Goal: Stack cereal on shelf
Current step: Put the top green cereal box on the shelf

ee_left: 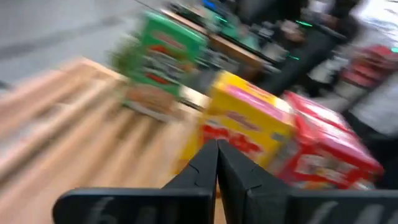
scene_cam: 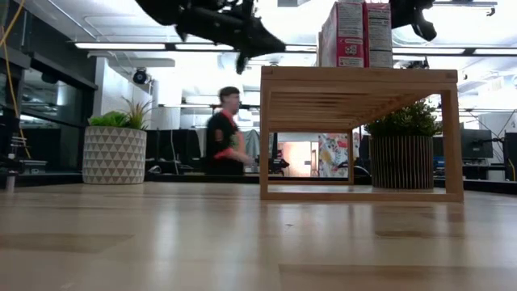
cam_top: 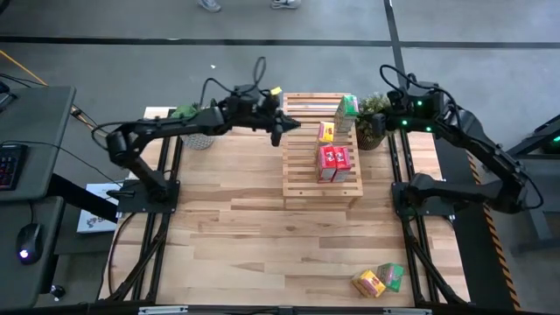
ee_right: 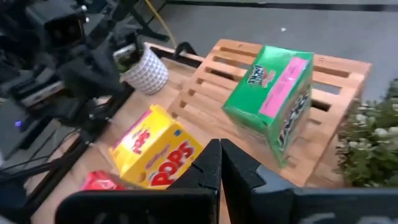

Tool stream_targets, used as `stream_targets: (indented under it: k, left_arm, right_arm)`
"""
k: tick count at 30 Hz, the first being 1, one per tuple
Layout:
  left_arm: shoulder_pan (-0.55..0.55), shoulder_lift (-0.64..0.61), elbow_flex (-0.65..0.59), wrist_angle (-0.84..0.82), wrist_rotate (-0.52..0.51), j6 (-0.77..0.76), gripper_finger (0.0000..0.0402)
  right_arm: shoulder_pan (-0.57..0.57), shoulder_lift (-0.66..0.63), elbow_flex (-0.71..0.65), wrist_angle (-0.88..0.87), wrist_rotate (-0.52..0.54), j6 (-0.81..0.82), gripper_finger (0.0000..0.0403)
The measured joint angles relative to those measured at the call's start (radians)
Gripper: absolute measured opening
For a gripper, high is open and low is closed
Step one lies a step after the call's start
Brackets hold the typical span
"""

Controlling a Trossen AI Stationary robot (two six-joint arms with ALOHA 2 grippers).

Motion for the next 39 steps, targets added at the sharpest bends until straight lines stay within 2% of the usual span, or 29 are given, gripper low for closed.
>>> stream_targets:
  k: [4, 11, 21, 26, 33, 39]
  left_arm:
    - [-0.021, 0.089, 0.064, -0.026, 0.092, -0.020, 0.0001]
    - [-0.078, 0.152, 0.099, -0.031, 0.099, -0.022, 0.0000]
    - [-0.136, 0.176, 0.100, -0.015, 0.080, -0.024, 0.0000]
    - [-0.148, 0.195, 0.098, -0.021, -0.022, -0.032, 0.0000]
    - [-0.148, 0.196, 0.098, -0.015, -0.023, -0.041, 0.0000]
    - [-0.163, 0.196, 0.098, -0.015, 0.015, -0.041, 0.0000]
  right_arm:
    - [0.041, 0.003, -0.001, 0.003, 0.004, 0.004, 0.0000]
    - [0.107, 0.009, -0.002, 0.003, 0.057, 0.007, 0.0000]
    - [0.118, 0.009, -0.003, 0.004, 0.108, 0.007, 0.0000]
    - [0.118, 0.009, -0.003, 0.004, 0.107, 0.007, 0.0000]
    - [0.118, 0.009, -0.003, 0.013, 0.104, 0.003, 0.0000]
    - [0.118, 0.009, -0.004, 0.023, 0.104, 0.000, 0.0000]
